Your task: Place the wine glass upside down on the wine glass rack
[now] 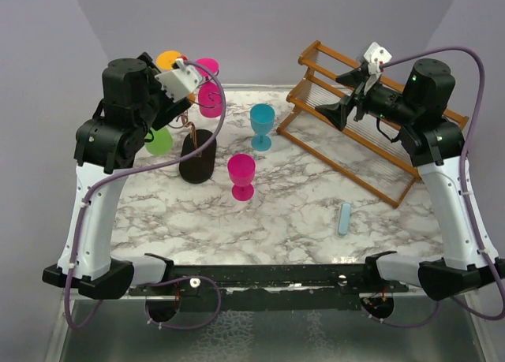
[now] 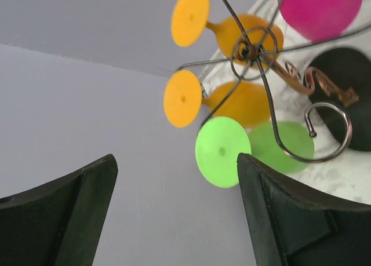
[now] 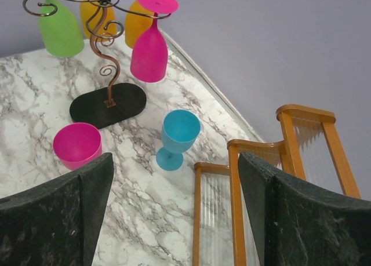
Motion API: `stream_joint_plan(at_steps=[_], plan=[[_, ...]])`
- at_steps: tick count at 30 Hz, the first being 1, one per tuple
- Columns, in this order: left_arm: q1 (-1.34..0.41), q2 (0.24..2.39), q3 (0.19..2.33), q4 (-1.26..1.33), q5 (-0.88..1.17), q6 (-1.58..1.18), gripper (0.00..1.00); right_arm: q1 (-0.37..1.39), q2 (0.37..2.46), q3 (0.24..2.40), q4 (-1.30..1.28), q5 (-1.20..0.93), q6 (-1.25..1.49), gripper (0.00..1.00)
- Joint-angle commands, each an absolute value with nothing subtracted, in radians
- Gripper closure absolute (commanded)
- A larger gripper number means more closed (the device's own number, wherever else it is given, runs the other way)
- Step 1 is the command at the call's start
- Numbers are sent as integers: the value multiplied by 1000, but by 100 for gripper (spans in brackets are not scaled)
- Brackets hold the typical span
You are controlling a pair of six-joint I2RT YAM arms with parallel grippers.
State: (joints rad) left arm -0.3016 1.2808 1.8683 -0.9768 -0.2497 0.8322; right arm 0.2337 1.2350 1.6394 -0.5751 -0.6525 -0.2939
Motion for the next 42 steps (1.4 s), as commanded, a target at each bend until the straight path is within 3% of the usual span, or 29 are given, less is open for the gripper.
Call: stream_joint_plan(at_steps=[1, 4, 9, 22, 35, 42], plan=[[-304, 1312, 1946, -864, -235, 642, 11, 229, 1278, 1655, -573, -746, -295, 14], [-303, 1352, 1981, -817, -251, 563, 2, 230, 1306, 1639, -559, -808, -260, 16], [-302, 1418, 2056, -782, -235, 484, 1, 253, 1384, 1627, -544, -865, -184, 19], [-286, 1519, 2131, -762, -305, 435, 1, 578, 1661, 1689, -714, -553, -330, 24], [-282, 1549, 2173, -791, -336, 457, 1, 706, 1794, 1666, -660, -388, -310, 31], [-281, 1551, 2181, -800, -340, 463, 1, 734, 1858, 1686, -654, -346, -296, 42]])
